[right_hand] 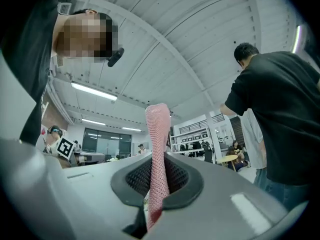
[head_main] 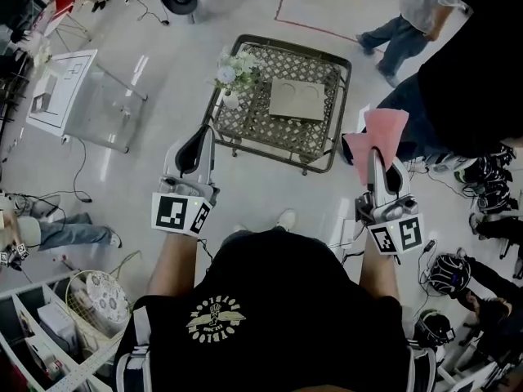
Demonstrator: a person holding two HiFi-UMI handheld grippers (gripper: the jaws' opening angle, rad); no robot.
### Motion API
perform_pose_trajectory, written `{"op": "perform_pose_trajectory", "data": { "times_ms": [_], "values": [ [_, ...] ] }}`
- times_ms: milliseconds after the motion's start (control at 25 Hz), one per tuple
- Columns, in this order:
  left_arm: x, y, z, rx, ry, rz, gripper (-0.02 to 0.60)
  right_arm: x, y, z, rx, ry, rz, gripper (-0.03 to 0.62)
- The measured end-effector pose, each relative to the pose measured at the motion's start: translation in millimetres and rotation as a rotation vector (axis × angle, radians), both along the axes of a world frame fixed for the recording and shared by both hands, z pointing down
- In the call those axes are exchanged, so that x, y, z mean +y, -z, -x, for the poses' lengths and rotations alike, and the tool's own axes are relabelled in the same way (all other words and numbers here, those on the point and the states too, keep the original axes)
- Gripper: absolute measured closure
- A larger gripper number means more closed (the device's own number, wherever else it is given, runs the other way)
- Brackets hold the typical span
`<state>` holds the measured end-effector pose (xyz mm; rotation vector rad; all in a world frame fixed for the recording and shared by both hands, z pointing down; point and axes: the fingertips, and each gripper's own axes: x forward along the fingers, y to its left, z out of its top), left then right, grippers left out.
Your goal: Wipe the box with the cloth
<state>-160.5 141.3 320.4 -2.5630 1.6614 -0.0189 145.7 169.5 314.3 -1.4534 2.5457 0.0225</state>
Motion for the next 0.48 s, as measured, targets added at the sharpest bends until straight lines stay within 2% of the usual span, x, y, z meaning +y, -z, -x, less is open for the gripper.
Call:
{"op": "perform_pose_trajectory", "data": {
  "times_ms": [280,480],
  "values": [
    [0,4,-9,-0.02,0.06,0.004,0.581,-14,-5,-27,-0.033,0.03,0.013,0.577],
    [1,5,-19,-0.037,0.059,0.018,0.581,-18,-12,-37,-0.061,0.036,0.037,0.577]
  ]
}}
